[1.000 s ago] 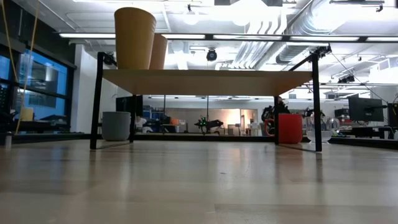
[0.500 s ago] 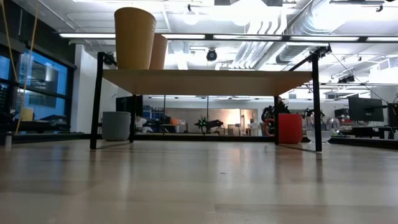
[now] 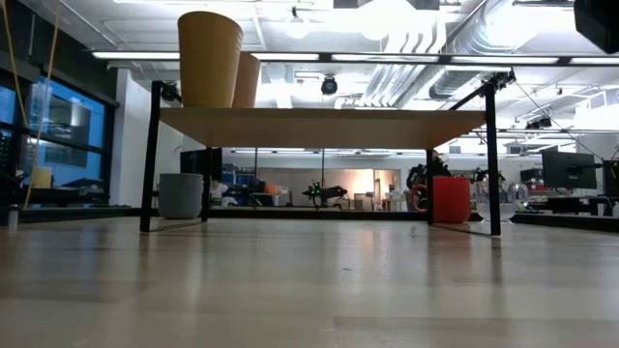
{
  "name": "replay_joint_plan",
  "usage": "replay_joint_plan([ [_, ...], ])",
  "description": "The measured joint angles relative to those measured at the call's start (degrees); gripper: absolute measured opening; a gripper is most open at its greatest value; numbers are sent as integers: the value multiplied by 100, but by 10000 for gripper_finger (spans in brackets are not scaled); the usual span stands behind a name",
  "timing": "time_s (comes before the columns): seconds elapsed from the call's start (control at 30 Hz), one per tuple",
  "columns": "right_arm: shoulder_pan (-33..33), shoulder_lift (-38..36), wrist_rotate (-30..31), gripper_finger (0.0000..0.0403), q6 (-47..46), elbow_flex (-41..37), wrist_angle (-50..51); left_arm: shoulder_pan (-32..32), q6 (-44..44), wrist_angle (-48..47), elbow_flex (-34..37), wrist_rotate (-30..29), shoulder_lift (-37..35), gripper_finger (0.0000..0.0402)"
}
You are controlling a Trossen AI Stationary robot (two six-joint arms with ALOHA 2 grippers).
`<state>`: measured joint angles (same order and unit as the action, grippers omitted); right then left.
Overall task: Stack small to large cups/mugs on shelf
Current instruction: Put the pink mug on the shelf
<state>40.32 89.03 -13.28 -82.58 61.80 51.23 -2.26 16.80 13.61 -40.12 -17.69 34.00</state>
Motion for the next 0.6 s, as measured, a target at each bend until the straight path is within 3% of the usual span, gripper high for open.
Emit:
replay_joint_plan([
  [0.17, -2, 98, 35, 149, 37, 2, 29, 0, 0, 2, 0, 0, 0, 3],
  [0.4, -2, 99, 33, 16, 173, 2, 81, 0, 0, 2, 0, 0, 0, 3],
  [0.6, -37, -113, 84, 7, 600, 2, 101, 0, 0, 3, 0, 0, 0, 3],
])
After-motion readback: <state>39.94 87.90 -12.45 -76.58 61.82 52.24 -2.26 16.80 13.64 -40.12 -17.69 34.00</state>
